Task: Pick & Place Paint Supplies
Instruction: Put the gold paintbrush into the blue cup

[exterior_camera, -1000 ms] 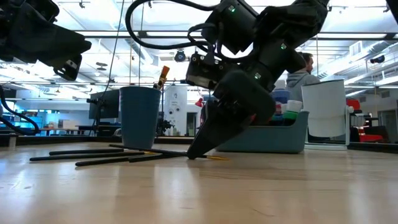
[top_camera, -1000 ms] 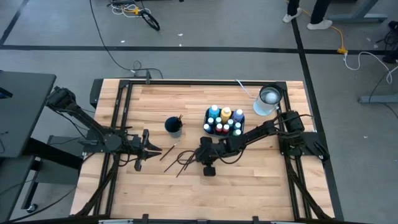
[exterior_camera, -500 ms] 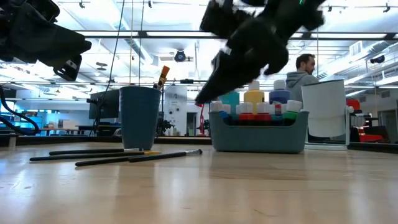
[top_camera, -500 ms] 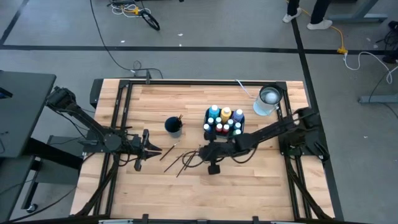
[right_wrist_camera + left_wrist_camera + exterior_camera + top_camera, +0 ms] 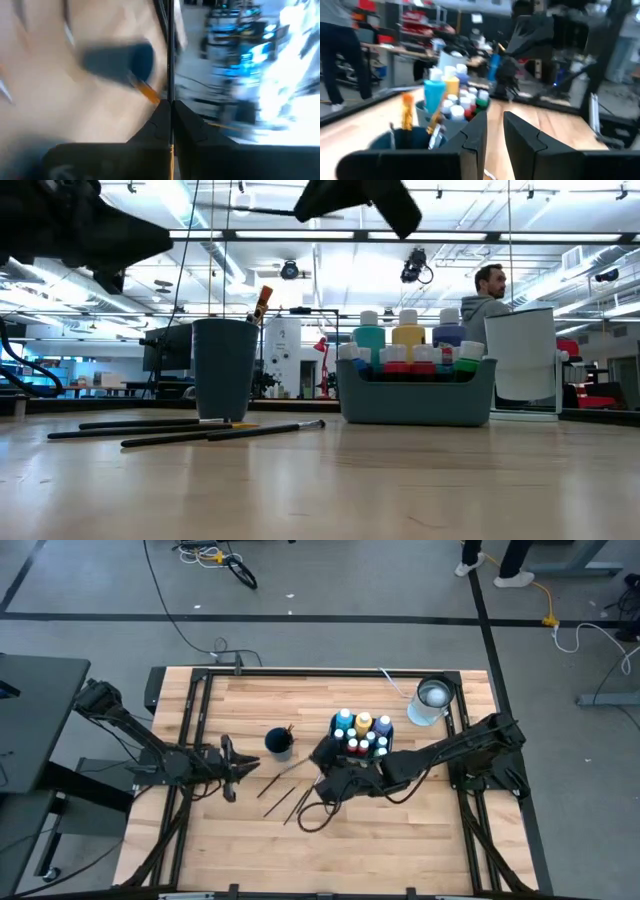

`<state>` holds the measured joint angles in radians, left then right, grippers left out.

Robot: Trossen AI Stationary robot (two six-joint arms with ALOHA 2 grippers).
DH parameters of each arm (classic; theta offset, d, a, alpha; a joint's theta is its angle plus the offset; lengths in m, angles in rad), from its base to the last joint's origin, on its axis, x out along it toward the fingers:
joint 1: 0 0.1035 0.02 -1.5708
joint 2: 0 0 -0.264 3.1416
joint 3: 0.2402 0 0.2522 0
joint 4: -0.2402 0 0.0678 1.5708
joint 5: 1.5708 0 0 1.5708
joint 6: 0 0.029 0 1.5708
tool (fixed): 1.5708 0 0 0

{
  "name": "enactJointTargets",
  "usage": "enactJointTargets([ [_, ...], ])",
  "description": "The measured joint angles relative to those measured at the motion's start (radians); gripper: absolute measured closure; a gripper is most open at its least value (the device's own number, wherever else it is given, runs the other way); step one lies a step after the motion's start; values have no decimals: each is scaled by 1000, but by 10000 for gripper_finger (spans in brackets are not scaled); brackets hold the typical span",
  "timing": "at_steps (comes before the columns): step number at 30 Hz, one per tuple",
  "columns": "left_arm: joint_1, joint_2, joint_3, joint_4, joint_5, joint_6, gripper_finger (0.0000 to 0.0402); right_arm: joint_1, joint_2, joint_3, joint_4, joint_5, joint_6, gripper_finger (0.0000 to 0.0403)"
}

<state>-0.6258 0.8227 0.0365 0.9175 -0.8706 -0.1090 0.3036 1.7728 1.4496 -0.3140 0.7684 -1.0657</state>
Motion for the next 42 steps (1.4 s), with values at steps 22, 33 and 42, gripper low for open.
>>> enactJointTargets([
  [22,0,-1,1,38,57,-14,329,-202,192,26,268,46,-1074,402],
  [33,0,-1,1,32,56,-14,329,-211,205,26,284,-98,-1090,355],
  [42,0,-1,1,7,60,-32,329,-206,205,26,312,-138,-944,332],
])
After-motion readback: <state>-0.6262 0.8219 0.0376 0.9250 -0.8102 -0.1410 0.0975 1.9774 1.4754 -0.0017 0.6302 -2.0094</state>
